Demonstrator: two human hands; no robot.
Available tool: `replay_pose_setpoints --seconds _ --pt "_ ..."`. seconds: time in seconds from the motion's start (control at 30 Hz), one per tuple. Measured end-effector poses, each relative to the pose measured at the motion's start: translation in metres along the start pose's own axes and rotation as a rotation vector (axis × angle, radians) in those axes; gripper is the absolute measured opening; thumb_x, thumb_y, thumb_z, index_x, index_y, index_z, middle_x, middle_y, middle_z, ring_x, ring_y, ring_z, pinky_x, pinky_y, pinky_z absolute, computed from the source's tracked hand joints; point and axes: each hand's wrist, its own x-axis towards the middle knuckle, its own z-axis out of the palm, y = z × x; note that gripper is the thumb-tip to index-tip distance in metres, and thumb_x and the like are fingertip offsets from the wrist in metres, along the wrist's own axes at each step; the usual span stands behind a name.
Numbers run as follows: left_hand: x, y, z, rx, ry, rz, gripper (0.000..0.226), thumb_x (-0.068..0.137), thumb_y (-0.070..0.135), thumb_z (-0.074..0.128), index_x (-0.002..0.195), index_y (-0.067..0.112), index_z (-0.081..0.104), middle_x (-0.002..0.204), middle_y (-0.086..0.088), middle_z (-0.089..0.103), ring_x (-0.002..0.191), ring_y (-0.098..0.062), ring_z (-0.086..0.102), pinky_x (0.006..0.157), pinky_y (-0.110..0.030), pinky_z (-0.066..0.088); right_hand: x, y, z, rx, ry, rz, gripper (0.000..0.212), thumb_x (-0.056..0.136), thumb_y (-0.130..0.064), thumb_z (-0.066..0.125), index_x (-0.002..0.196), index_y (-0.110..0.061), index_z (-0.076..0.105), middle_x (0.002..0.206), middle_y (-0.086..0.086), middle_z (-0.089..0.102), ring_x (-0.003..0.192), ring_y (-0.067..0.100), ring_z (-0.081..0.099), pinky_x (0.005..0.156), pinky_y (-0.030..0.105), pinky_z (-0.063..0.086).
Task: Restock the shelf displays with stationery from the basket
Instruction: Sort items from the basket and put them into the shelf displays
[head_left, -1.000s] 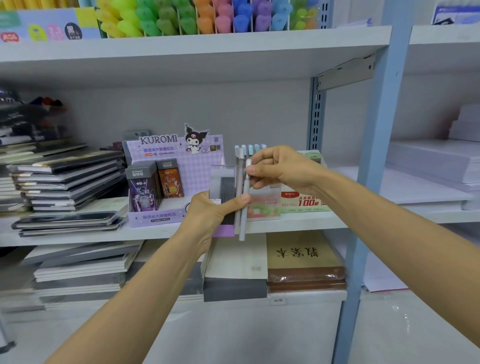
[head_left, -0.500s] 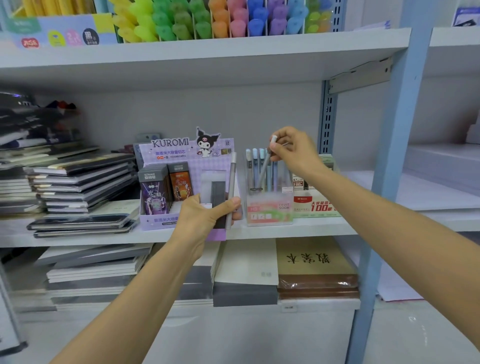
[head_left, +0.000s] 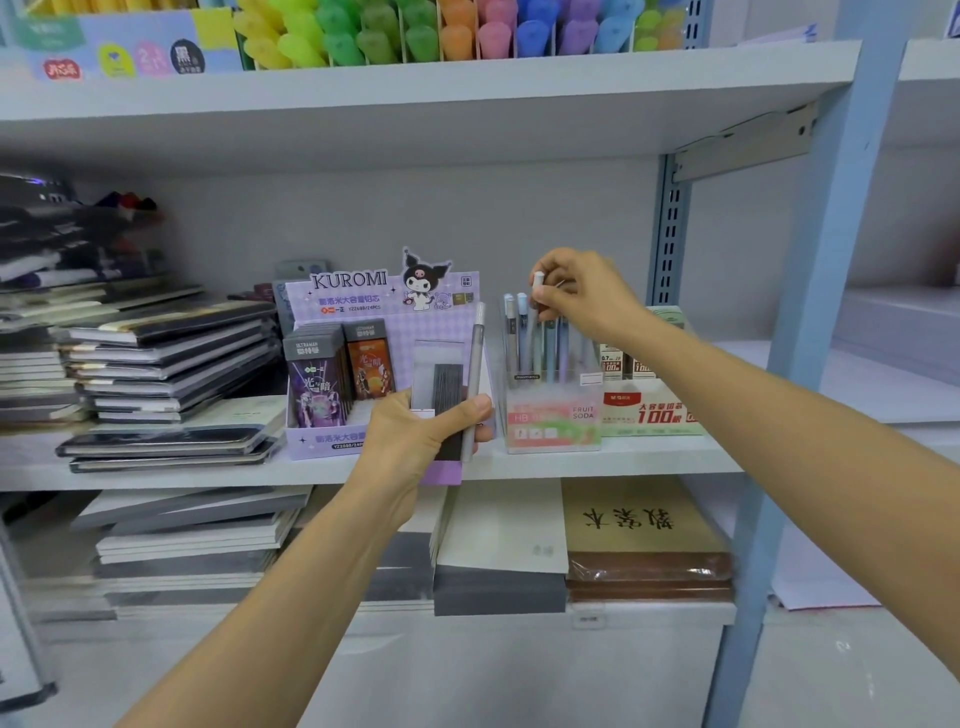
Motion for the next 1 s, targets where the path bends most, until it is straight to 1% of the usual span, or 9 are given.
replay_pose_setpoints --seconds 0.13,0.33,0.43,0.57,0.67,0.77,0.87,0.93,1.0 --pt "0.001 -0.002 -0.002 -0.001 -0.001 -0.016 0.054 0.058 0.022 0.082 0.103 -0.004 0.067 0.082 -0.014 0.075 0.068 -0.02 0.073 0.058 -0.023 0.056 0.002 0.001 -0.006 -0.012 0.002 -0.013 0.011 0.093 -0.005 0.059 0.104 -0.003 0.061 0.093 0.016 0.067 0.079 0.02 0.071 0.069 0.02 0.057" --pt "0.002 -0.003 -0.001 -0.012 -0.004 -0.021 0.053 0.057 0.023 0.083 0.101 -0.003 0.068 0.084 -0.015 0.075 0.069 -0.021 0.073 0.058 -0.023 0.056 0.003 0.002 0.003 0.012 0.021 -0.025 0.011 0.093 -0.003 0.059 0.104 0.001 0.06 0.094 0.017 0.066 0.082 0.021 0.071 0.073 0.026 0.059" --pt "0.003 -0.003 -0.003 -0.006 -0.007 -0.02 0.053 0.056 0.025 0.084 0.1 0.0 0.068 0.084 -0.015 0.076 0.071 -0.022 0.074 0.059 -0.024 0.056 0.005 0.003 0.0 -0.005 -0.025 -0.019 0.012 0.094 -0.002 0.058 0.105 0.001 0.06 0.093 0.017 0.067 0.084 0.021 0.07 0.073 0.023 0.059" --pt "0.004 -0.004 -0.003 0.001 -0.012 -0.026 0.048 0.056 0.024 0.084 0.096 0.002 0.069 0.084 -0.015 0.075 0.071 -0.022 0.074 0.059 -0.025 0.057 0.004 0.006 -0.003 0.012 -0.033 0.007 0.013 0.093 -0.002 0.06 0.105 -0.003 0.059 0.09 0.017 0.068 0.078 0.018 0.07 0.072 0.025 0.06" --pt "0.002 -0.004 -0.002 -0.005 -0.027 -0.022 0.042 0.058 0.023 0.083 0.093 0.003 0.07 0.084 -0.015 0.075 0.07 -0.022 0.074 0.058 -0.025 0.057 0.001 0.007 0.008 0.019 -0.003 0.017 0.019 0.091 -0.001 0.062 0.108 -0.007 0.055 0.085 0.016 0.066 0.075 0.024 0.069 0.071 0.03 0.06" --pt "0.0 -0.003 -0.001 0.002 -0.051 -0.02 0.043 0.06 0.023 0.083 0.096 0.003 0.07 0.086 -0.014 0.076 0.071 -0.022 0.074 0.058 -0.025 0.057 -0.001 0.008 0.019 -0.059 0.003 0.013 0.016 0.086 0.002 0.066 0.1 -0.004 0.059 0.082 0.015 0.065 0.075 0.026 0.067 0.072 0.033 0.059" --pt "-0.001 -0.001 0.0 0.005 -0.067 -0.021 0.043 0.062 0.024 0.082 0.098 0.003 0.07 0.087 -0.013 0.076 0.071 -0.02 0.074 0.058 -0.025 0.056 -0.002 0.003 0.015 -0.183 0.045 -0.007 0.018 0.084 -0.005 0.071 0.101 -0.003 0.065 0.093 0.012 0.068 0.083 0.021 0.064 0.081 0.029 0.055" --pt "-0.001 0.0 0.001 0.003 -0.069 -0.02 0.042 0.063 0.023 0.082 0.097 0.003 0.071 0.087 -0.013 0.076 0.071 -0.02 0.074 0.058 -0.024 0.056 -0.008 -0.005 0.008 -0.07 0.082 -0.011 0.019 0.088 -0.014 0.068 0.104 -0.005 0.065 0.096 0.009 0.068 0.084 0.018 0.062 0.079 0.027 0.053" --pt "-0.002 0.0 0.004 -0.003 -0.072 -0.021 0.04 0.063 0.023 0.081 0.095 0.002 0.071 0.086 -0.013 0.076 0.071 -0.02 0.074 0.057 -0.024 0.056 -0.02 -0.018 0.003 0.243 0.019 0.035 0.024 0.093 -0.02 0.063 0.11 -0.004 0.064 0.095 0.01 0.069 0.078 0.015 0.064 0.073 0.025 0.055"
